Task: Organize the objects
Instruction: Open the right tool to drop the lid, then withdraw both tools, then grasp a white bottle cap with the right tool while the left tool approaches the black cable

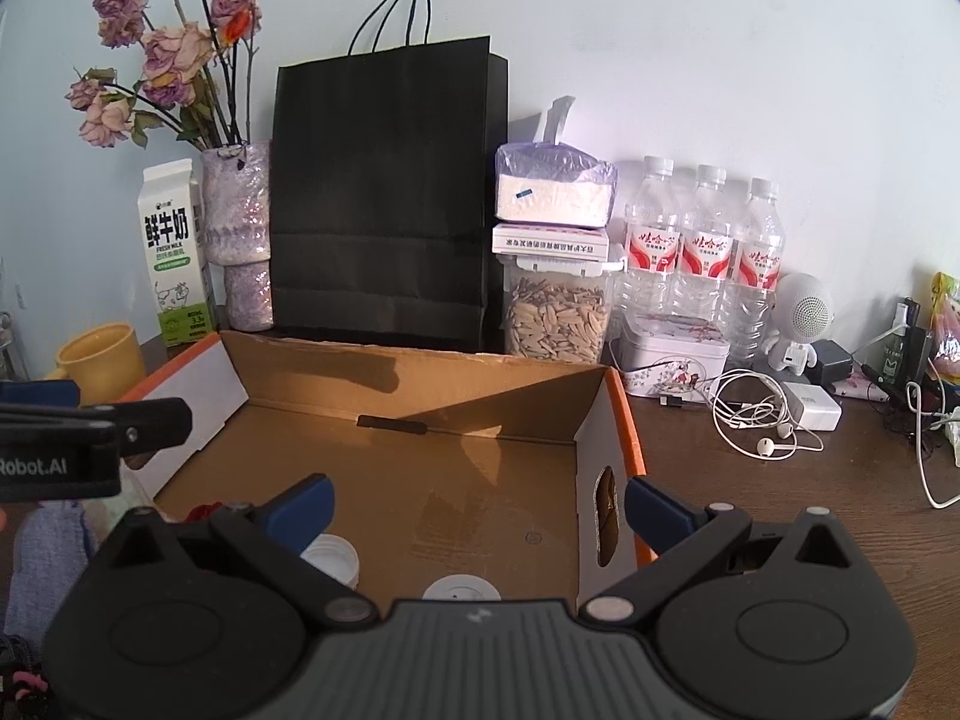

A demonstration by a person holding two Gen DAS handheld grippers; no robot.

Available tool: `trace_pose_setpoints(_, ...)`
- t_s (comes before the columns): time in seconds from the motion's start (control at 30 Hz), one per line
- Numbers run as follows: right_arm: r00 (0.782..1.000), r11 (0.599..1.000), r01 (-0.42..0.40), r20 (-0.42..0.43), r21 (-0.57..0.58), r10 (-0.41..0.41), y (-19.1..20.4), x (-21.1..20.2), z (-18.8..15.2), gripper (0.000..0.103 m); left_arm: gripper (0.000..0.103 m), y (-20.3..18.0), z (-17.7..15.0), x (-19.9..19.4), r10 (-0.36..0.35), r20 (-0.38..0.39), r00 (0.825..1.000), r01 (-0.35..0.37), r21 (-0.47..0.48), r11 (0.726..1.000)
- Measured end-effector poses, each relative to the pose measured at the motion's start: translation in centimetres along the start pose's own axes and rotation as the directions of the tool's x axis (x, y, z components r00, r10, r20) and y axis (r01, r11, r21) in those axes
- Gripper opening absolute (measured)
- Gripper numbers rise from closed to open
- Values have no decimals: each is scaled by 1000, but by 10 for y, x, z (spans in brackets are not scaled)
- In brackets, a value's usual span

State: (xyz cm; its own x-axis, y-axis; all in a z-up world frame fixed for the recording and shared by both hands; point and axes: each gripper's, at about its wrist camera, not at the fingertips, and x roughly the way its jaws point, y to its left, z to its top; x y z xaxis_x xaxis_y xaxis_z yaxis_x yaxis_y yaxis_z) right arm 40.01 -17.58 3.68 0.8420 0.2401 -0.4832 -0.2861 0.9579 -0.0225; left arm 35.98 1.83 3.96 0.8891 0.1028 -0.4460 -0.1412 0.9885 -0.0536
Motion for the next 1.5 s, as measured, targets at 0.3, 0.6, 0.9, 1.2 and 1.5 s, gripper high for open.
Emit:
trace_pose_setpoints(0.3,1000,1000,-1,27,-9,1,4,-40,-6,103,103,5,-4,-41,17,22,1000,-17,6,1000)
trace_pose_setpoints(0.6,998,1000,-5,57,-5,6,4,-91,-16,103,103,5,-14,-87,13,36,999,-13,16,1000)
trace_pose_setpoints(0.9,996,1000,-21,88,-13,22,5,-137,-41,103,103,13,-35,-124,0,29,1000,-1,14,1000)
trace_pose_setpoints(1.2,996,999,-42,72,-31,44,3,-178,-86,103,103,29,-64,-161,-16,12,1000,16,20,1000)
trace_pose_setpoints(1.5,999,999,-48,9,-21,49,-5,-201,-132,103,103,47,-100,-185,-5,-30,1000,6,34,999)
